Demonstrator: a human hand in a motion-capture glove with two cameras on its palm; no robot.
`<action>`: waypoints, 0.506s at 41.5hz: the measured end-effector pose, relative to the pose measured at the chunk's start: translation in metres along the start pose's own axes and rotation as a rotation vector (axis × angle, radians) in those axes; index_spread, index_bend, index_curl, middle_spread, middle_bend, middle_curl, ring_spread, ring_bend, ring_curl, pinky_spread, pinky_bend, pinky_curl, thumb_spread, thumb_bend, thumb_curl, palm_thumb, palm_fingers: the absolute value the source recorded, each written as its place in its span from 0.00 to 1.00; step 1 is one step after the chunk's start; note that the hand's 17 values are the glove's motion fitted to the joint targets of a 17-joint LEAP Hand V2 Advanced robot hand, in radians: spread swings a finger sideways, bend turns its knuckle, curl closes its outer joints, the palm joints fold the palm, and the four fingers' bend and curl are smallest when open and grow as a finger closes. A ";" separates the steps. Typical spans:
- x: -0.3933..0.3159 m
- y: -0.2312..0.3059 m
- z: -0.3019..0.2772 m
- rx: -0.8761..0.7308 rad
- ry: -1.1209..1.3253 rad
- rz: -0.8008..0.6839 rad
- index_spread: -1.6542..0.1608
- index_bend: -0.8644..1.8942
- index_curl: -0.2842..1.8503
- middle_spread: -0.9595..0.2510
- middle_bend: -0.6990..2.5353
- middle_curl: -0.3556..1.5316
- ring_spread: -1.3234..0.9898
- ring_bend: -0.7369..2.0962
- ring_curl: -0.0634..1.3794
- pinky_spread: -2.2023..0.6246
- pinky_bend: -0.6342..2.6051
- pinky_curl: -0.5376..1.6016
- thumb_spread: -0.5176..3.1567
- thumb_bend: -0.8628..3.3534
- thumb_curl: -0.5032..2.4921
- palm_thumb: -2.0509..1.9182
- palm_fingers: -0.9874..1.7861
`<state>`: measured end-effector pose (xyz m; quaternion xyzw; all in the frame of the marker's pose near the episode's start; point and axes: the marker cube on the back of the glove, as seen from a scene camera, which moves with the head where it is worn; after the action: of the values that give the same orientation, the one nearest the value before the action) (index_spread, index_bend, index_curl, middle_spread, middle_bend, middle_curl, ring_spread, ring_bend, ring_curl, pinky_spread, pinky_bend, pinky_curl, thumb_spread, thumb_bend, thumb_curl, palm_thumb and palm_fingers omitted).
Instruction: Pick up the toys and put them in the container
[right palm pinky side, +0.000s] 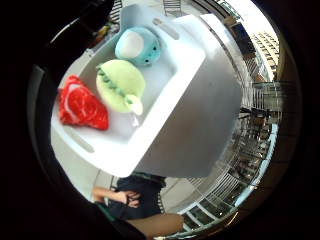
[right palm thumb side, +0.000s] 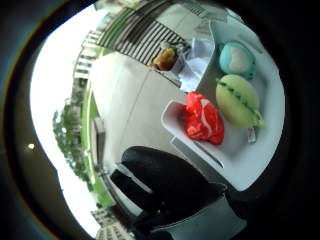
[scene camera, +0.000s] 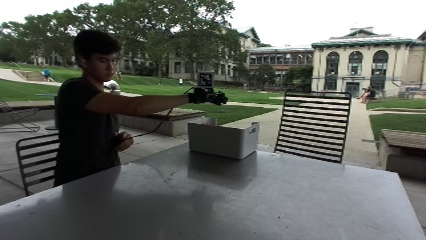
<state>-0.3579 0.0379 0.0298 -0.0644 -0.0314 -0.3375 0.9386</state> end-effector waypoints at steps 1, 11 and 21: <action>0.006 0.003 -0.004 0.011 -0.024 0.065 0.74 0.32 0.22 0.71 0.27 0.53 0.50 0.50 0.30 0.71 0.55 0.45 0.40 0.17 0.38 0.47 0.27; 0.078 0.040 -0.027 0.151 -0.060 0.141 0.75 0.35 0.22 0.75 0.27 0.49 0.53 0.46 0.26 0.74 0.52 0.43 0.41 0.17 0.32 0.47 0.30; 0.092 0.095 -0.050 0.206 -0.015 0.360 0.75 0.35 0.22 0.76 0.27 0.47 0.53 0.44 0.26 0.74 0.51 0.42 0.42 0.18 0.28 0.48 0.32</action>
<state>-0.2259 0.0453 -0.0195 0.0249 -0.0605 -0.1587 0.9852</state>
